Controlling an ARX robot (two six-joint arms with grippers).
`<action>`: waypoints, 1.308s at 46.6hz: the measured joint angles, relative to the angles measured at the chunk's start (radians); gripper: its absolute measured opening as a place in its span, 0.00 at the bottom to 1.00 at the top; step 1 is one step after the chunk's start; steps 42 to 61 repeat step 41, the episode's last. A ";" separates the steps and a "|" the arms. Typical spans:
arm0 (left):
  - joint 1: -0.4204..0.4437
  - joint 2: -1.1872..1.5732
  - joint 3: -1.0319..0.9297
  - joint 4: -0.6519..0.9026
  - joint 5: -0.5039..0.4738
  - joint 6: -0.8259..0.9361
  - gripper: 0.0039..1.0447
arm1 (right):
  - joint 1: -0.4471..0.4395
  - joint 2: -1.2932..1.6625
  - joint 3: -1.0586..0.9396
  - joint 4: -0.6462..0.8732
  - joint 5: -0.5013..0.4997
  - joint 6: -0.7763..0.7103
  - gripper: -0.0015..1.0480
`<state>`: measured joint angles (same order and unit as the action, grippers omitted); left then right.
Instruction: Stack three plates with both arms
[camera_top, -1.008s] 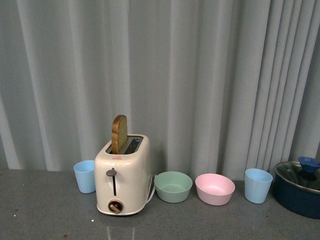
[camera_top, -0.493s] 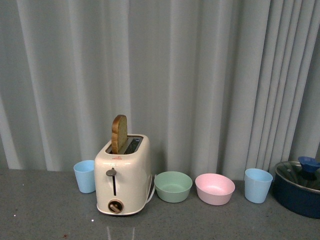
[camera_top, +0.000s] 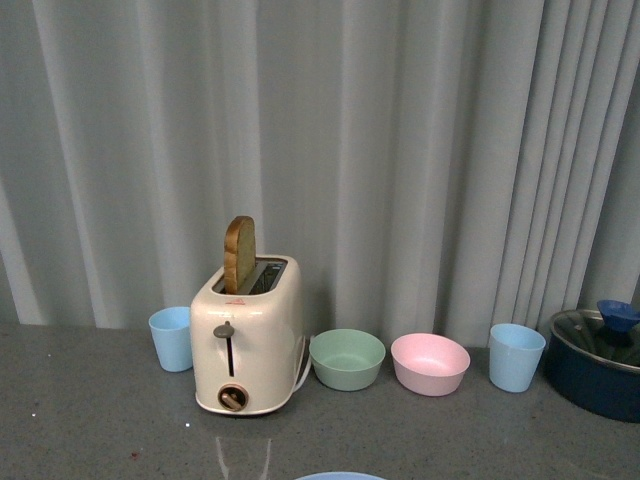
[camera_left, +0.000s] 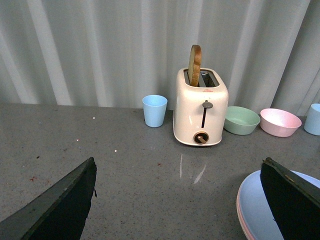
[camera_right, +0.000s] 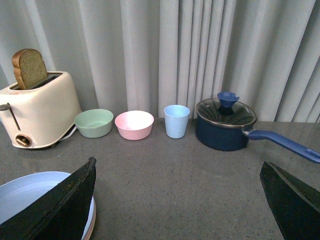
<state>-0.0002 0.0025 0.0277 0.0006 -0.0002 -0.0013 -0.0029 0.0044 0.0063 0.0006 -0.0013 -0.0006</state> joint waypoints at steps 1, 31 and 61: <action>0.000 0.000 0.000 0.000 0.000 0.000 0.94 | 0.000 0.000 0.000 0.000 0.000 0.000 0.92; 0.000 0.000 0.000 0.000 0.000 0.000 0.94 | 0.000 0.000 0.000 0.000 0.000 0.000 0.93; 0.000 0.000 0.000 0.000 0.000 0.000 0.94 | 0.000 0.000 0.000 0.000 0.000 0.000 0.93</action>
